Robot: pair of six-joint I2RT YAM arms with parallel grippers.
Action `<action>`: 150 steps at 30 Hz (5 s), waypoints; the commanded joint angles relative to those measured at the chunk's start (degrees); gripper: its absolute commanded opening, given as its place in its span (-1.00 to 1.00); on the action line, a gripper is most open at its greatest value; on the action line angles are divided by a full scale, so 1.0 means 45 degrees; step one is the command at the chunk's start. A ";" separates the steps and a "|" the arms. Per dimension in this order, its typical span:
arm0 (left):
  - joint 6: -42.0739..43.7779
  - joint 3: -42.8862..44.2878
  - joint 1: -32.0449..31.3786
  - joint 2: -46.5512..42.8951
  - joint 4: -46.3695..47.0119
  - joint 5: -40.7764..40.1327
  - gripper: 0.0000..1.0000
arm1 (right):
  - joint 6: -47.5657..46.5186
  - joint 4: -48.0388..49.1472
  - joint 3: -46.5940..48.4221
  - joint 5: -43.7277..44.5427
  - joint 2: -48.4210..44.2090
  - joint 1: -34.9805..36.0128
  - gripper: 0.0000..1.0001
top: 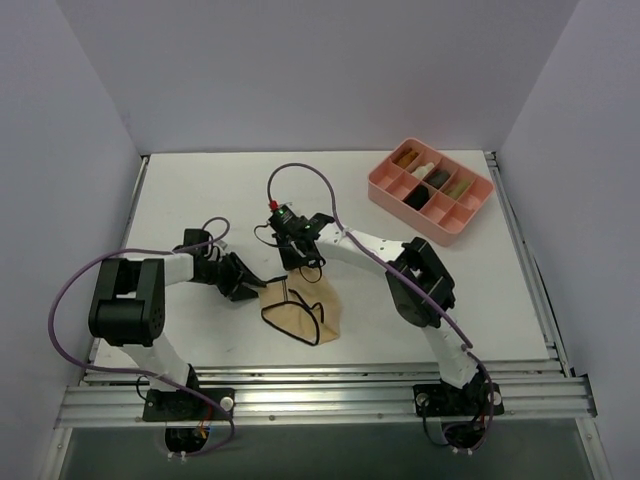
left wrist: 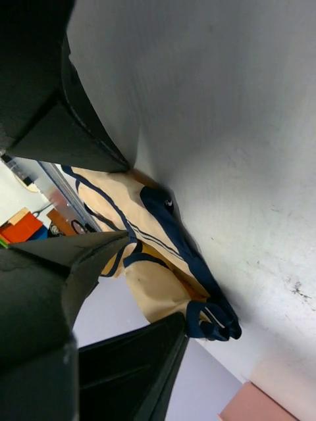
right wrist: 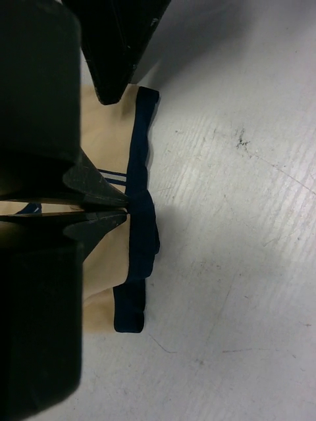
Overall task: Roll the underwear
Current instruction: Move the underwear to the center of the board, then fold the underwear
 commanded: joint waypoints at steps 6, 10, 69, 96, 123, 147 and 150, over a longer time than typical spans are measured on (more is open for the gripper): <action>0.1025 0.0197 -0.0113 0.1252 0.0211 -0.2725 -0.95 | -0.0249 -0.0437 -0.0296 0.0233 -0.1728 -0.0339 -1.00; 0.1573 0.1292 -0.0133 0.0376 -0.0823 -0.2881 -0.95 | -0.0346 -0.0516 -0.0784 0.0273 -0.2979 -0.1391 -1.00; 0.3447 0.5293 -0.1617 -0.1255 -0.3873 -0.7374 -0.95 | 0.0825 0.3915 -0.8384 0.2832 -0.7378 -0.1781 -1.00; 0.2277 0.3974 -0.4781 -0.0742 -0.3288 -0.6104 0.08 | 0.1802 0.4074 -0.8832 0.0763 -0.5502 -0.4634 -0.29; 0.3155 0.7659 -0.2750 0.2067 -0.5044 -0.6904 0.08 | 0.2094 0.4191 -0.8850 -0.1329 -0.5775 -0.3485 -0.75; 0.4211 1.0865 -0.3746 0.4557 -0.4030 -0.4948 0.10 | 0.4103 0.2708 -0.9851 0.0525 -0.8097 -0.1687 -0.68; 0.3879 1.0241 -0.3707 0.3152 -0.3931 -0.5556 0.11 | 0.4340 0.1907 -0.8992 0.1345 -0.8430 -0.1979 -0.64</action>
